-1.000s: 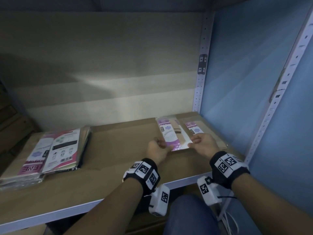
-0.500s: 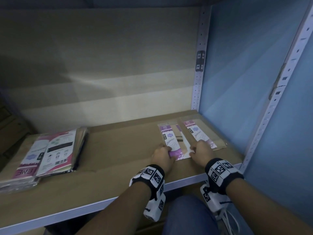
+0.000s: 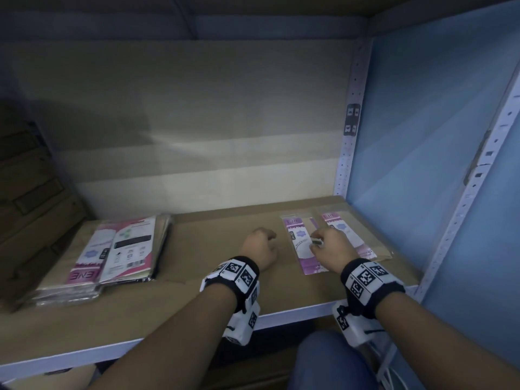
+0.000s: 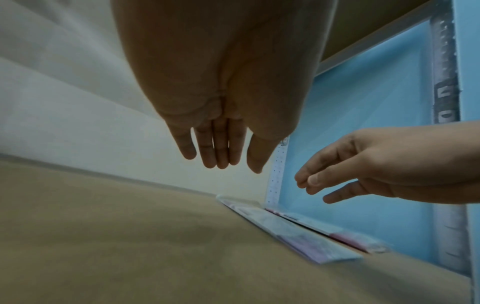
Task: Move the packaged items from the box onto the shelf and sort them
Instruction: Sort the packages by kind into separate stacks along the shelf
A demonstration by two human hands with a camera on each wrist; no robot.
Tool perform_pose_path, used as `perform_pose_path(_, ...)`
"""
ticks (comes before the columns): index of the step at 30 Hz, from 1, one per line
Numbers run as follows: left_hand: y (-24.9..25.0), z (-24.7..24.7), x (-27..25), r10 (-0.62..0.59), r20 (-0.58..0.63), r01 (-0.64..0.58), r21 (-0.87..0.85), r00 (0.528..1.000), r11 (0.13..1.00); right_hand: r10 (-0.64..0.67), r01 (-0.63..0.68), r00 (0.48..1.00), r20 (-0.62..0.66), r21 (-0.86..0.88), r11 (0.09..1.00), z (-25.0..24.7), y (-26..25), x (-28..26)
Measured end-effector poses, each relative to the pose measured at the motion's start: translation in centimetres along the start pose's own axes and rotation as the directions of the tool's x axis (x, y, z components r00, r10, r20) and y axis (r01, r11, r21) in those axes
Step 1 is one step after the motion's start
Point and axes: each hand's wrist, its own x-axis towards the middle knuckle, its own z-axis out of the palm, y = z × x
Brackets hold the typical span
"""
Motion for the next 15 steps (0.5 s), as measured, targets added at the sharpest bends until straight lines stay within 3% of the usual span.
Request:
perform_pose_path(5, -3.1, -4.4, -1.5, -0.062, -0.044, 0.063, 0.027, 0.997, 0.998, -0.080, 0.081, 0.997, 0.014, -0.056, 0.995, 0.8, -4.8, -0.5)
perform_pose_path(10, -7.4, -9.3, -3.7, -0.183, -0.064, 0.187, 0.059, 0.981, 0.981, -0.150, 0.150, 0.986, 0.071, -0.001, 0.989, 3.4, -9.8, -0.6)
perform_pose_path(15, -12.4, -14.6, -6.9, -0.236, -0.174, 0.253, 0.086, 0.956, 0.964, -0.212, 0.213, 0.969, 0.126, 0.006, 0.977, 6.6, -15.2, -1.3)
